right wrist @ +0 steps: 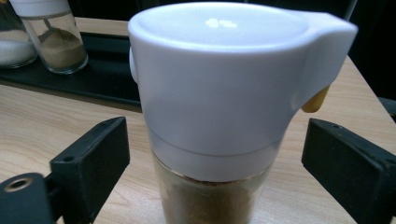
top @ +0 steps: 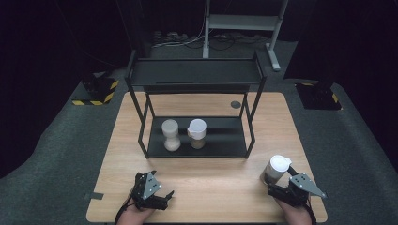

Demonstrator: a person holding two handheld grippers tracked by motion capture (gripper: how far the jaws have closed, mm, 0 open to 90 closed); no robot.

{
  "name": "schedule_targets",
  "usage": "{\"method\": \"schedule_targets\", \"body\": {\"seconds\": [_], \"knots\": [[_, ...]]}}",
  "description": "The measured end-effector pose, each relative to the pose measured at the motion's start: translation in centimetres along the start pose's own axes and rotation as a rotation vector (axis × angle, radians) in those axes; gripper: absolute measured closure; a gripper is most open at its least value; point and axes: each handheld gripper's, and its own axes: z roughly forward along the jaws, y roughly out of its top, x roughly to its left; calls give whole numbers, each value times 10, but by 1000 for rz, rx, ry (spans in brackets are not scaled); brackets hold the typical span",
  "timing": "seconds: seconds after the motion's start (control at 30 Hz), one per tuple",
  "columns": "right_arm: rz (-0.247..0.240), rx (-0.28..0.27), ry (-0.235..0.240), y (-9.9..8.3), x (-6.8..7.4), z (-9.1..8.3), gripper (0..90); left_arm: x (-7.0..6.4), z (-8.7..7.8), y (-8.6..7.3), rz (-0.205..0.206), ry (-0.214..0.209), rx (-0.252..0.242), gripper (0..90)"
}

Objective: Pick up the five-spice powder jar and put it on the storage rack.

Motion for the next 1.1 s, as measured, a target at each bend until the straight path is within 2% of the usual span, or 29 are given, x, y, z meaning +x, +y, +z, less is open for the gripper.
{"method": "schedule_targets", "body": {"seconds": [0.3,0.43,0.7,1.1], "knots": [[5,-15,5,0,2,4,163,0,0,0,2,-1,-4,11],[26,-25,4,0,2,5,201,-1,0,0,5,0,-1,11],[14,-42,-6,0,2,6,297,-1,0,0,6,-1,0,11],[9,-42,-8,0,2,5,302,0,0,0,5,-1,-1,11]]}}
